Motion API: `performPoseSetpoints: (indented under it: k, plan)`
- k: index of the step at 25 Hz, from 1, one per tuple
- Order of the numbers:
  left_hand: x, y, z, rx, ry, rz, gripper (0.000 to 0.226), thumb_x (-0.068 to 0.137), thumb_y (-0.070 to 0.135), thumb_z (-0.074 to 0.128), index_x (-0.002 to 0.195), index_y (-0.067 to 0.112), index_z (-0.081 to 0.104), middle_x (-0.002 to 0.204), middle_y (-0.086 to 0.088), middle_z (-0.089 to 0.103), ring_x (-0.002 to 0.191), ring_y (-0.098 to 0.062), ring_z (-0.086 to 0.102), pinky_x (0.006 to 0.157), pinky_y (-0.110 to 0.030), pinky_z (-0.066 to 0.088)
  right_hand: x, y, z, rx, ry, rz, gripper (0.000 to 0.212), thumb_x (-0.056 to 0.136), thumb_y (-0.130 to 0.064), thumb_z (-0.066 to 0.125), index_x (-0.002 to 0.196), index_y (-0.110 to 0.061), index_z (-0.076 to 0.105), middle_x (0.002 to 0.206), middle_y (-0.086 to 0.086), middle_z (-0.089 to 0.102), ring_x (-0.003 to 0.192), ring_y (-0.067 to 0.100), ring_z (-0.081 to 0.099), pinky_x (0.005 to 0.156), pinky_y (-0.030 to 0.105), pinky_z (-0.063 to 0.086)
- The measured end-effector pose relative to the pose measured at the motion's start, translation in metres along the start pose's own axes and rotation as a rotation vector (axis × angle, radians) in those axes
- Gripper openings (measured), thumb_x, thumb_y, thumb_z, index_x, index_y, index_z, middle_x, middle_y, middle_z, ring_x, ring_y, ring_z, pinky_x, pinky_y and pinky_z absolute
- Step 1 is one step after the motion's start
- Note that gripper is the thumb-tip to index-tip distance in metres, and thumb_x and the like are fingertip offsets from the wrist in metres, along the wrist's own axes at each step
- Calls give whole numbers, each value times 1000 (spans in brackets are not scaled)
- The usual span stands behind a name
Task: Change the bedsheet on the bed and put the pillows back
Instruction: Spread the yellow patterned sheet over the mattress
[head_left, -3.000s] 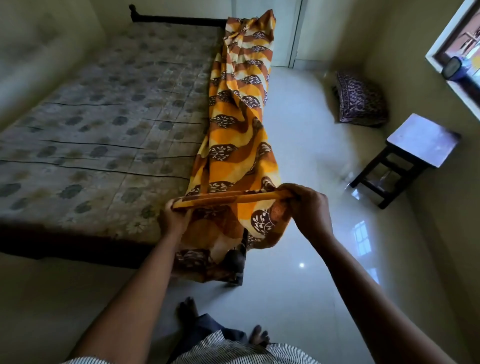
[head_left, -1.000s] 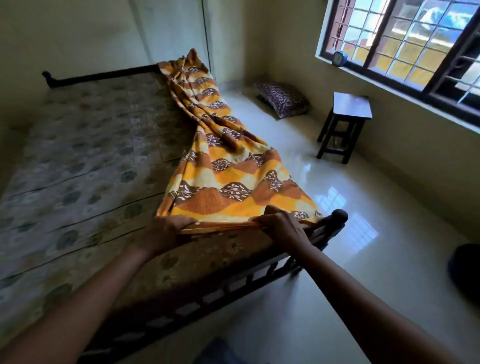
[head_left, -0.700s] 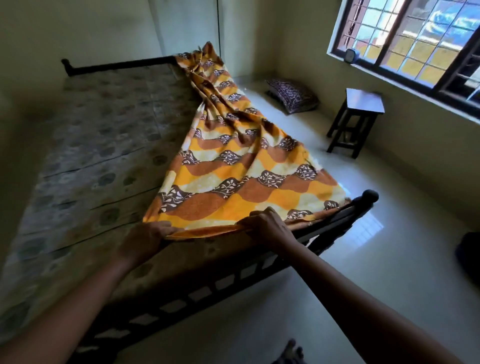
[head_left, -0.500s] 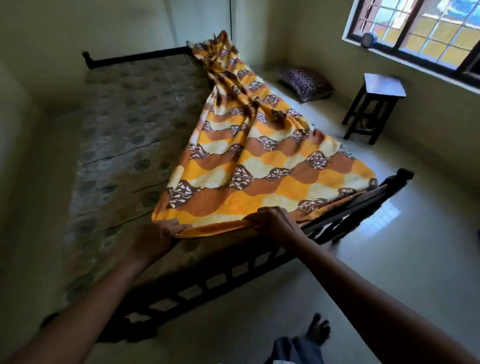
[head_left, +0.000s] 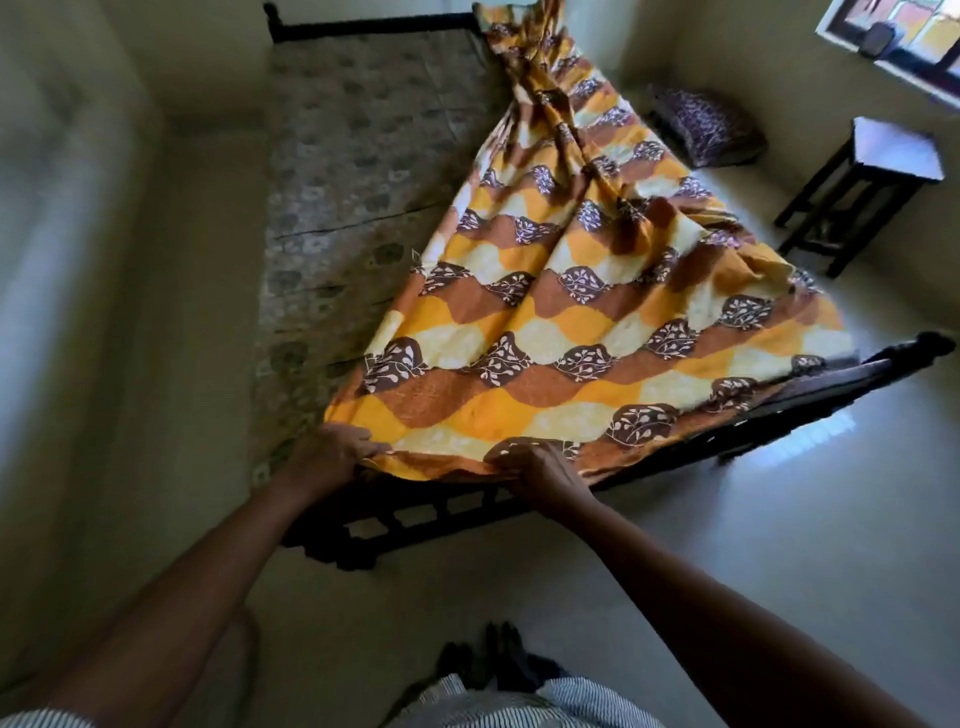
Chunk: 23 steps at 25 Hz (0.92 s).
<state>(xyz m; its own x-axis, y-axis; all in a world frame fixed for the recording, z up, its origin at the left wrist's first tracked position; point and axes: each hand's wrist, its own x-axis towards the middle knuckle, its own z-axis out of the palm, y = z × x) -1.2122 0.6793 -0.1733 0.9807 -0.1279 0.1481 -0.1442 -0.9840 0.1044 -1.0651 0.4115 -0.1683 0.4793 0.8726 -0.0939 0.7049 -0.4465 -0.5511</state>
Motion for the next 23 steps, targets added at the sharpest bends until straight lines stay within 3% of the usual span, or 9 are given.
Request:
performPoseSetpoints:
  k: [1, 3, 5, 10, 16, 19, 23]
  plan:
    - [-7, -5, -2, 22, -18, 7, 13, 83, 24, 64, 82, 24, 76, 52, 3, 55, 43, -13, 56, 39, -17, 35, 2, -6, 7, 7, -20, 4, 26, 82, -9, 65, 107, -18, 70, 111, 4, 68, 98, 21, 65, 76, 32, 54]
    - [-18, -11, -5, 104, -21, 40, 19, 60, 16, 70, 76, 24, 77, 50, 4, 52, 40, -13, 53, 42, -20, 30, 6, -19, 20, -3, -49, 3, 26, 85, -16, 63, 110, -19, 68, 113, 5, 68, 100, 24, 64, 77, 32, 51]
    - [-27, -17, -10, 143, -36, 67, 22, 55, 15, 67, 73, 22, 77, 50, 2, 52, 41, -14, 53, 45, -21, 27, 9, -34, 31, 20, -48, 5, 24, 87, -23, 62, 110, -20, 69, 108, 7, 69, 97, 26, 65, 71, 31, 46]
    - [-67, -44, -11, 210, 33, 126, 27, 66, 7, 55, 77, 18, 77, 57, 1, 53, 55, -17, 51, 59, -28, 23, 11, -69, 60, 75, -66, 40, 32, 86, -30, 63, 117, -19, 66, 104, 9, 72, 90, 26, 68, 72, 37, 53]
    - [-126, -94, -10, 202, 95, 162, 37, 70, 11, 42, 83, 17, 76, 62, -2, 54, 69, -18, 34, 59, -33, 21, 21, -131, 117, 30, -46, 275, 32, 86, -21, 61, 117, -31, 65, 104, 3, 72, 91, 23, 67, 72, 36, 54]
    - [-168, -119, 3, 149, 25, 109, 34, 68, 7, 53, 89, 21, 75, 67, -1, 52, 67, -19, 42, 54, -28, 35, 29, -167, 150, 19, -32, 306, 29, 88, -28, 61, 116, -34, 64, 106, 1, 71, 88, 21, 67, 68, 33, 54]
    - [-202, -127, 11, 5, -38, -10, 37, 76, 12, 40, 91, 13, 73, 67, -8, 54, 58, -25, 60, 40, -26, 47, 42, -189, 171, -25, -33, 389, 30, 91, -28, 57, 120, -33, 62, 110, 2, 68, 91, 22, 66, 69, 30, 49]
